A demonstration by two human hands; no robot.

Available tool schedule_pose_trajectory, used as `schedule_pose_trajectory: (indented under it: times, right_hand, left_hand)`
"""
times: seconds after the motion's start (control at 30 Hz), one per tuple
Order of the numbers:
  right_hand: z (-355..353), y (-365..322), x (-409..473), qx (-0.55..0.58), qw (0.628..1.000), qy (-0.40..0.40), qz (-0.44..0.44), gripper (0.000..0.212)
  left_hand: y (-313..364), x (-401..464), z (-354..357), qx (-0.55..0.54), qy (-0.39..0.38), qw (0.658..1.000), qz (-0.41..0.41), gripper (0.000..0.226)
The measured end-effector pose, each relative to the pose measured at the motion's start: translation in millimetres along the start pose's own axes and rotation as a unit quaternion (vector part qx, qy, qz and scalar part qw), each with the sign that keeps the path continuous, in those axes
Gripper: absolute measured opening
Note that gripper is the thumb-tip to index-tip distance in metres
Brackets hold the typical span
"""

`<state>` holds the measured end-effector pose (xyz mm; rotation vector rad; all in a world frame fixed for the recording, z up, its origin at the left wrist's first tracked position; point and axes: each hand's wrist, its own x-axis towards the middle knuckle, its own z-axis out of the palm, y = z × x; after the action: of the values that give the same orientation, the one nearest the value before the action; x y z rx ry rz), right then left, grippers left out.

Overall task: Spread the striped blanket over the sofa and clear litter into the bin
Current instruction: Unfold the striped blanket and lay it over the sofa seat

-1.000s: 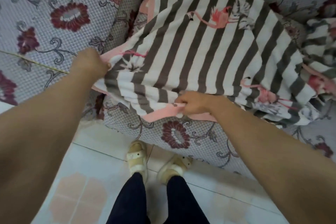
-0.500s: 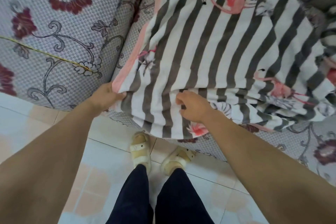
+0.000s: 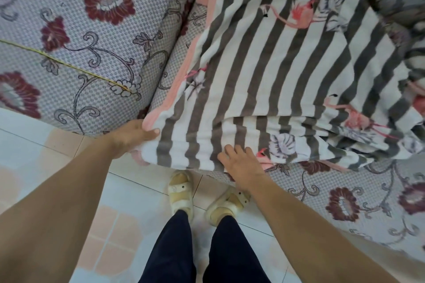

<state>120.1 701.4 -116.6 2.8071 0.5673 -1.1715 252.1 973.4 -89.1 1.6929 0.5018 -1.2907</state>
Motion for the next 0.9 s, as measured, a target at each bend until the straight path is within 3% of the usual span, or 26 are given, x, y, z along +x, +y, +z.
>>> schedule_pose_trajectory:
  times: [0.07, 0.17, 0.2, 0.27, 0.33, 0.4, 0.6, 0.77, 0.9]
  right_hand:
    - [-1, -1, 0, 0.078, 0.997, 0.006, 0.006, 0.048]
    - [-6, -1, 2, 0.236, 0.966, -0.104, 0.009, 0.028]
    - [-6, -3, 3, 0.266, 0.954, -0.142, 0.003, 0.03]
    - [-6, -7, 3, 0.285, 0.938, -0.194, -0.019, 0.036]
    - [-5, -9, 4, 0.292, 0.931, -0.216, -0.038, 0.037]
    - [-7, -7, 7, 0.294, 0.935, -0.197, -0.037, 0.036]
    - [-42, 25, 22, 0.288, 0.956, -0.063, -0.005, 0.031]
    - [-90, 60, 34, 0.28, 0.959, 0.03, 0.004, 0.027]
    - [-129, 88, 50, 0.254, 0.962, 0.102, 0.011, 0.026]
  left_hand:
    - [-3, -3, -3, 0.032, -0.004, 0.999, 0.021, 0.026]
    - [-15, -1, -5, 0.104, 0.031, 0.994, 0.001, 0.04]
    - [-18, -1, -3, 0.199, 0.063, 0.978, -0.011, 0.042]
    - [-28, -1, -1, 0.426, 0.125, 0.895, -0.053, 0.06]
    - [-40, -3, 4, 0.504, 0.153, 0.845, -0.093, 0.072]
    - [-45, -3, 10, 0.511, 0.174, 0.835, -0.109, 0.074]
    - [-14, 8, 22, 0.455, 0.215, 0.864, -0.011, 0.038]
    - [23, 10, 34, 0.359, 0.233, 0.902, 0.061, 0.044]
    - [53, 17, 40, 0.321, 0.255, 0.907, 0.094, 0.04]
